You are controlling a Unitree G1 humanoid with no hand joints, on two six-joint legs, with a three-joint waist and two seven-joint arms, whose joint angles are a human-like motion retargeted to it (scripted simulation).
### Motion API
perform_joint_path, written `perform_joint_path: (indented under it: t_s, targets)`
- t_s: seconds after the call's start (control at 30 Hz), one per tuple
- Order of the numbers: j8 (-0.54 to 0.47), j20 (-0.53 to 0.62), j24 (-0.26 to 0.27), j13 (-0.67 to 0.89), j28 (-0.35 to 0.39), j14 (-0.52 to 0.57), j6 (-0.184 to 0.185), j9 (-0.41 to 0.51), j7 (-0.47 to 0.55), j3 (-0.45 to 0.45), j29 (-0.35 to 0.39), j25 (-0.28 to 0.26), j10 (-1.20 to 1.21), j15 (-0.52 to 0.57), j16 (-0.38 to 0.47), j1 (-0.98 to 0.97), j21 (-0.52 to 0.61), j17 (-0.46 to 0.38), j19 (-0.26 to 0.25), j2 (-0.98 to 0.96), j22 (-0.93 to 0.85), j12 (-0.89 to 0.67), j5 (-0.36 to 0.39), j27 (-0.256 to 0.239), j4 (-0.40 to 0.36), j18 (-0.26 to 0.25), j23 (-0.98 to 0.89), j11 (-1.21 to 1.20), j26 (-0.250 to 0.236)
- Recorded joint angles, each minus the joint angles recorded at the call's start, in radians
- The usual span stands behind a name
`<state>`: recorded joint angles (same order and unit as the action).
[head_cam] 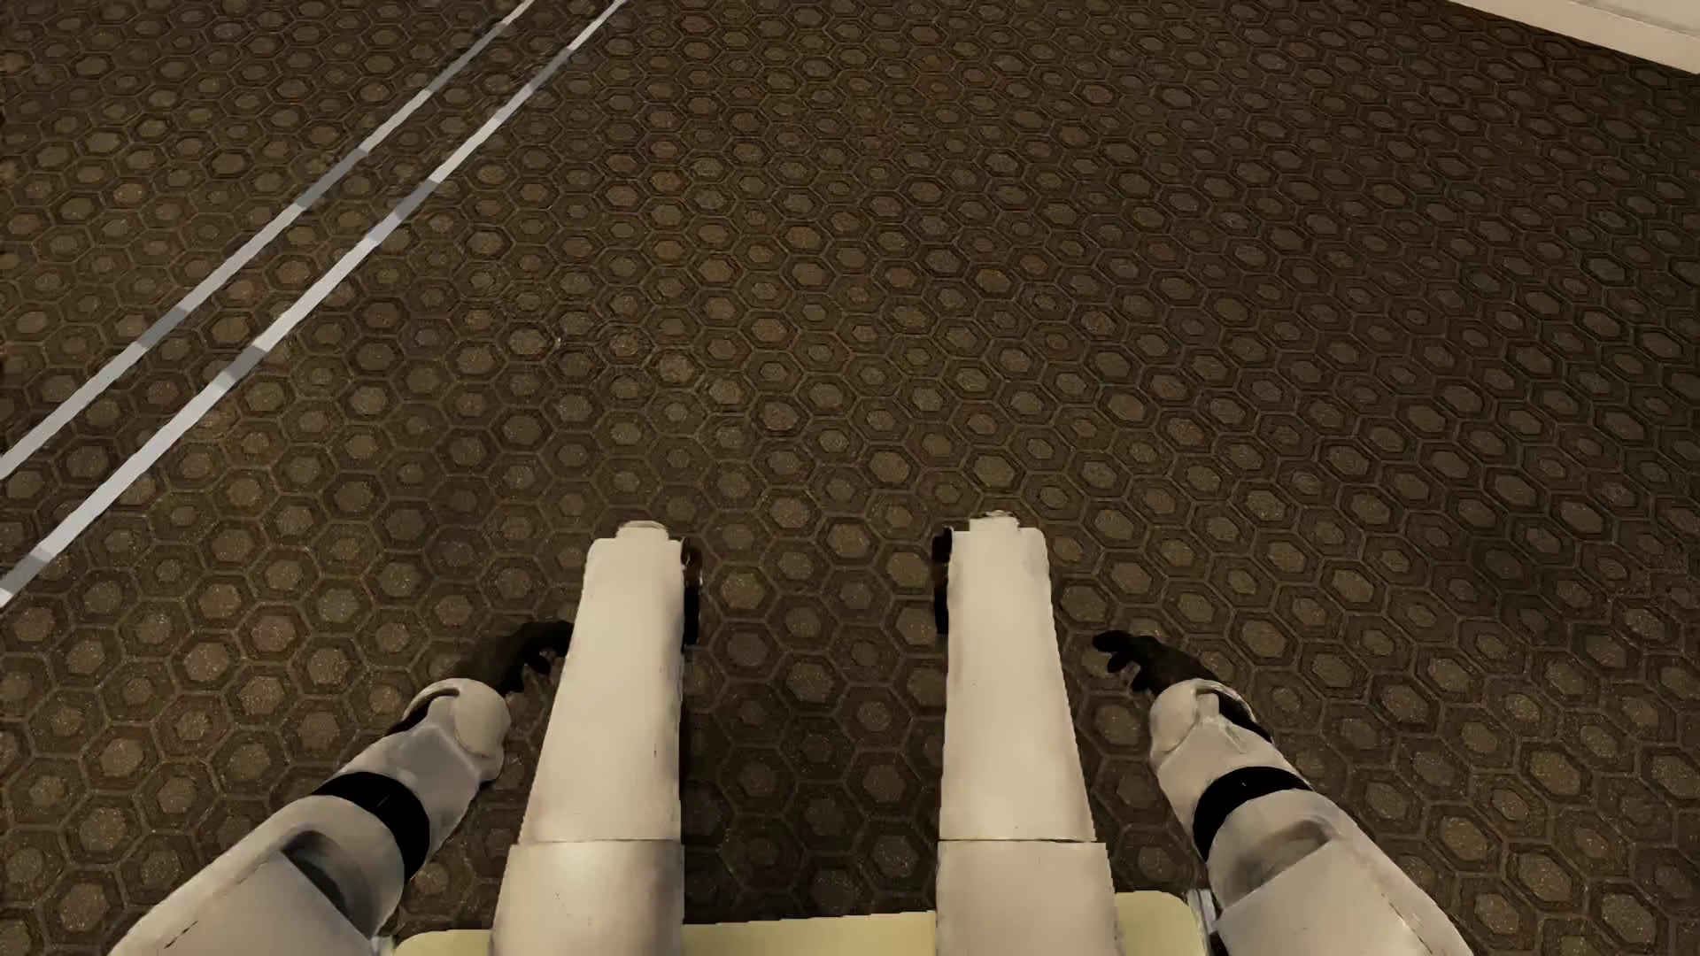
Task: Rise from the light yellow chair
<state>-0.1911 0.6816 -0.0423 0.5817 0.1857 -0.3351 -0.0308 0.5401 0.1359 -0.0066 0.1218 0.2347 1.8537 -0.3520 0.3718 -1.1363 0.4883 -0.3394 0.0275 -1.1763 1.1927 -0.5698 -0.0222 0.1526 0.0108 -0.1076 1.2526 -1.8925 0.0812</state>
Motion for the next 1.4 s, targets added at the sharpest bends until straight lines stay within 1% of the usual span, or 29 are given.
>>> perform_joint_path:
  t_s: [0.1, 0.37, 0.4, 0.6, 0.63, 0.67, 0.8, 0.87, 0.9, 0.93, 1.03, 1.07, 1.13, 1.17, 1.23, 1.3, 1.33, 1.37, 1.4]
  targets:
    - [-0.002, -0.009, 0.0, -0.005, -0.022, 0.001, 0.002, -0.001, -0.001, 0.0, -0.014, -0.004, 0.002, -0.001, 0.002, 0.0, -0.005, 0.001, 0.001, 0.001, 0.024, 0.006, 0.002, 0.01, -0.002, 0.0, 0.022, -0.001, 0.013]
    - [-0.001, -0.008, 0.005, 0.008, -0.006, 0.0, -0.001, 0.007, 0.0, 0.0, 0.005, -0.002, 0.0, 0.0, 0.011, -0.006, 0.007, -0.005, 0.003, -0.006, 0.037, -0.012, 0.006, 0.003, -0.002, -0.002, 0.021, 0.001, 0.01]
    - [-0.002, -0.011, 0.008, 0.011, -0.014, 0.0, 0.0, 0.008, 0.001, 0.0, -0.001, -0.001, 0.0, -0.001, 0.009, -0.011, 0.006, -0.004, 0.003, -0.011, 0.034, -0.014, 0.007, 0.004, -0.003, -0.003, 0.019, 0.001, 0.011]
    - [-0.007, -0.01, 0.019, 0.056, 0.004, -0.005, -0.004, 0.054, 0.006, 0.005, 0.021, -0.012, 0.001, -0.005, 0.009, -0.056, -0.004, -0.009, 0.0, -0.057, 0.048, -0.073, 0.012, -0.009, -0.002, -0.025, 0.022, -0.002, 0.005]
    - [-0.008, -0.006, 0.002, 0.066, 0.006, -0.009, -0.003, 0.062, 0.009, 0.005, 0.024, -0.015, 0.002, -0.006, 0.017, -0.071, -0.004, -0.011, -0.004, -0.071, 0.027, -0.073, 0.012, -0.014, -0.001, -0.03, 0.022, -0.003, 0.001]
    - [-0.009, -0.007, 0.003, 0.079, 0.008, -0.013, -0.005, 0.075, 0.011, 0.005, 0.023, -0.016, 0.004, -0.008, 0.02, -0.085, -0.006, -0.013, -0.006, -0.086, 0.024, -0.086, 0.013, -0.014, 0.001, -0.037, 0.022, -0.003, 0.0]
    - [-0.019, -0.012, 0.003, 0.146, 0.007, -0.048, -0.007, 0.113, 0.02, 0.005, 0.03, -0.019, -0.002, -0.026, 0.028, -0.161, 0.003, -0.025, -0.016, -0.165, 0.026, -0.157, 0.017, -0.025, 0.006, -0.065, 0.027, 0.005, -0.009]
    - [-0.02, -0.005, 0.012, 0.158, 0.022, -0.085, -0.011, 0.12, 0.021, 0.006, 0.044, -0.031, -0.024, -0.049, 0.033, -0.18, 0.031, -0.033, -0.014, -0.188, 0.016, -0.171, 0.018, -0.034, 0.002, -0.067, 0.021, 0.025, -0.027]
    - [-0.019, -0.001, 0.002, 0.157, 0.013, -0.104, -0.014, 0.117, 0.02, 0.008, 0.043, -0.039, -0.042, -0.056, 0.037, -0.181, 0.053, -0.038, -0.016, -0.19, 0.017, -0.17, 0.02, -0.038, 0.003, -0.068, 0.016, 0.045, -0.027]
    - [-0.018, -0.005, 0.018, 0.149, 0.017, -0.115, -0.017, 0.112, 0.017, 0.009, 0.053, -0.045, -0.072, -0.061, 0.035, -0.17, 0.077, -0.045, -0.019, -0.183, 0.026, -0.173, 0.018, -0.043, 0.003, -0.071, 0.012, 0.073, -0.032]
    - [0.002, -0.023, 0.017, 0.097, 0.031, -0.118, -0.017, 0.073, -0.003, 0.007, 0.069, -0.037, -0.214, -0.056, 0.034, -0.074, 0.093, -0.046, -0.012, -0.091, 0.03, -0.116, 0.013, -0.046, 0.012, -0.067, 0.002, 0.21, -0.033]
    - [0.011, -0.027, 0.014, 0.066, 0.036, -0.117, -0.014, 0.054, -0.013, 0.007, 0.082, -0.048, -0.273, -0.057, 0.035, -0.027, 0.08, -0.044, -0.007, -0.041, 0.03, -0.09, 0.011, -0.056, 0.009, -0.058, -0.007, 0.268, -0.036]
    - [0.034, -0.045, 0.001, -0.014, 0.03, -0.103, -0.01, 0.008, -0.034, 0.008, 0.073, -0.029, -0.406, -0.05, 0.036, 0.079, 0.056, -0.043, 0.005, 0.074, 0.026, -0.033, 0.005, -0.057, 0.005, -0.041, -0.015, 0.4, -0.036]
    - [0.049, -0.058, 0.0, -0.058, 0.03, -0.095, -0.012, -0.018, -0.046, 0.009, 0.07, -0.022, -0.485, -0.045, 0.038, 0.142, 0.044, -0.041, 0.006, 0.137, 0.027, -0.002, 0.0, -0.054, 0.003, -0.04, -0.01, 0.474, -0.036]
    - [0.079, -0.091, -0.014, -0.151, 0.013, -0.065, -0.013, -0.078, -0.063, 0.009, 0.037, 0.006, -0.668, -0.043, 0.051, 0.288, 0.016, -0.039, 0.013, 0.286, 0.02, 0.075, 0.0, -0.043, 0.005, -0.045, -0.001, 0.646, -0.031]
    - [0.094, -0.12, -0.04, -0.256, 0.002, -0.018, -0.006, -0.149, -0.077, 0.005, 0.023, 0.022, -0.863, -0.035, 0.074, 0.44, 0.006, -0.041, 0.016, 0.455, 0.009, 0.173, 0.019, -0.048, 0.01, -0.064, -0.006, 0.844, -0.031]
    - [0.099, -0.131, -0.051, -0.307, -0.006, 0.052, 0.0, -0.18, -0.084, 0.004, 0.015, 0.035, -0.963, -0.026, 0.084, 0.518, -0.001, -0.047, 0.019, 0.542, 0.008, 0.217, 0.028, -0.054, 0.013, -0.086, -0.014, 0.945, -0.033]
    - [0.108, -0.14, -0.058, -0.353, -0.017, 0.112, 0.006, -0.208, -0.09, 0.0, 0.0, 0.04, -1.045, 0.028, 0.096, 0.586, -0.013, -0.052, 0.019, 0.631, 0.006, 0.26, 0.031, -0.057, 0.018, -0.093, -0.019, 1.044, -0.031]
    - [0.123, -0.147, -0.072, -0.393, -0.037, 0.154, 0.009, -0.238, -0.094, 0.001, -0.016, 0.04, -1.082, 0.096, 0.105, 0.628, -0.038, -0.056, 0.015, 0.71, 0.007, 0.294, 0.025, -0.06, 0.026, -0.115, -0.021, 1.147, -0.031]
